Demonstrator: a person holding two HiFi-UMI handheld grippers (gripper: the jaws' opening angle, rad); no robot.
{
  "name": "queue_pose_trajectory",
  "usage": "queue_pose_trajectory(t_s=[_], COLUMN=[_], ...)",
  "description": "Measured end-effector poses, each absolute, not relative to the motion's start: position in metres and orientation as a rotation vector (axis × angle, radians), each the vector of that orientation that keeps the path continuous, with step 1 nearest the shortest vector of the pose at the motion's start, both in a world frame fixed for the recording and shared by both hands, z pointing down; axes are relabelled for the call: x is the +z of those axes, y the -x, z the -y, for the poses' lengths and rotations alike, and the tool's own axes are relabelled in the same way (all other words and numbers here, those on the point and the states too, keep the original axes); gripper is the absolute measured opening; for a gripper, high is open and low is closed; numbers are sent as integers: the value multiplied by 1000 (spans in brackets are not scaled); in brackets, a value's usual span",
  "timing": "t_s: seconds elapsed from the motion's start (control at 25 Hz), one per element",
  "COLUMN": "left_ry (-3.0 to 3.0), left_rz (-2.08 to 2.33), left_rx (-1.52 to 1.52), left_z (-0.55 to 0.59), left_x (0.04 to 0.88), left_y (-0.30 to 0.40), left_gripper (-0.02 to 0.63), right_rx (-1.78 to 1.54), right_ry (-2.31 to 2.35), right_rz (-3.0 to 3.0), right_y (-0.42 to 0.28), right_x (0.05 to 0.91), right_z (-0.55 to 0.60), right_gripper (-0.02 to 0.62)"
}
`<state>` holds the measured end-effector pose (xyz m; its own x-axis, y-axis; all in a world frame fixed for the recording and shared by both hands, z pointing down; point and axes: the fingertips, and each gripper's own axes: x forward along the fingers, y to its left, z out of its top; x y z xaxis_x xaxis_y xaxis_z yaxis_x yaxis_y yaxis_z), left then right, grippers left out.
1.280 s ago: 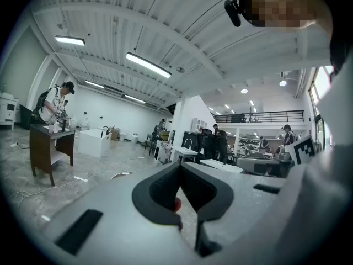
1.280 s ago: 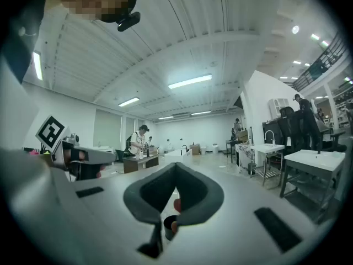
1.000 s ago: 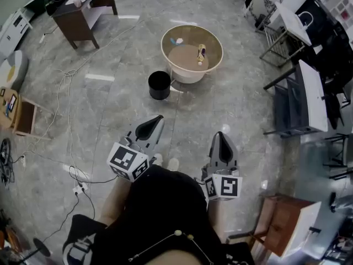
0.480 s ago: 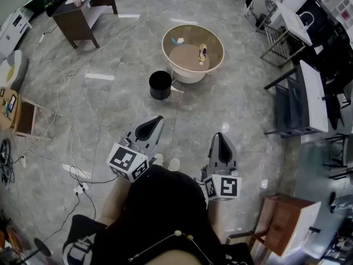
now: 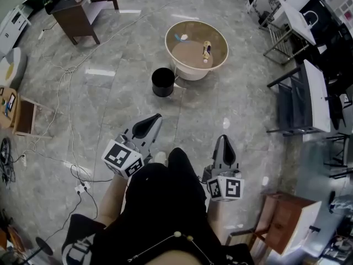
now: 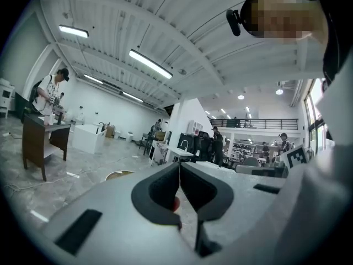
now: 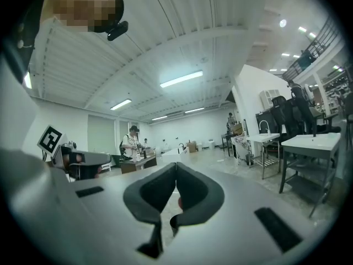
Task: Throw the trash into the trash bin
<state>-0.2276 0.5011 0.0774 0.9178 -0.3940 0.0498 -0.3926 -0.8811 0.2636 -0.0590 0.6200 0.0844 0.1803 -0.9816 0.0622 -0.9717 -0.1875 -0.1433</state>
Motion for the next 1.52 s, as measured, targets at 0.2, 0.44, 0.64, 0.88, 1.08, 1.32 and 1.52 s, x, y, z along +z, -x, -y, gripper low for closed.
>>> queue_pose_trajectory(t_s=[0.2,0.44,0.64,0.88,1.08,1.32,1.52], left_ry=[-2781,-2748,-2741,-2673,-2640,-2591,-2585], left_rz=[564,595,612,626,661,702,714], left_rx=[-19,-20,8,25,36,52,76], left_z=[-484,-439,-388,-321,-286,-258,-228], left_x=[83,87,98,109,112,119,125], left_y=[233,213,184,136,105,93,87], left_gripper=[6,6,6,28,63,63,64], right_rx=[-287,-315,-409,-534,-647,-845,-1013], right_ry=[2358,2372,2354,2347,2314,2295,2307], right_rz=[-1928,-1948,-1999,-2038,-2082,-2156,-2176], right_y=[47,15,-22,-82,-119,-144,-161], right_x=[95,105,130,158,179,223,269], right_z=[-610,-566,-509,-432,-381,-329,-288], right_gripper=[3,20,69,105,130,171,220])
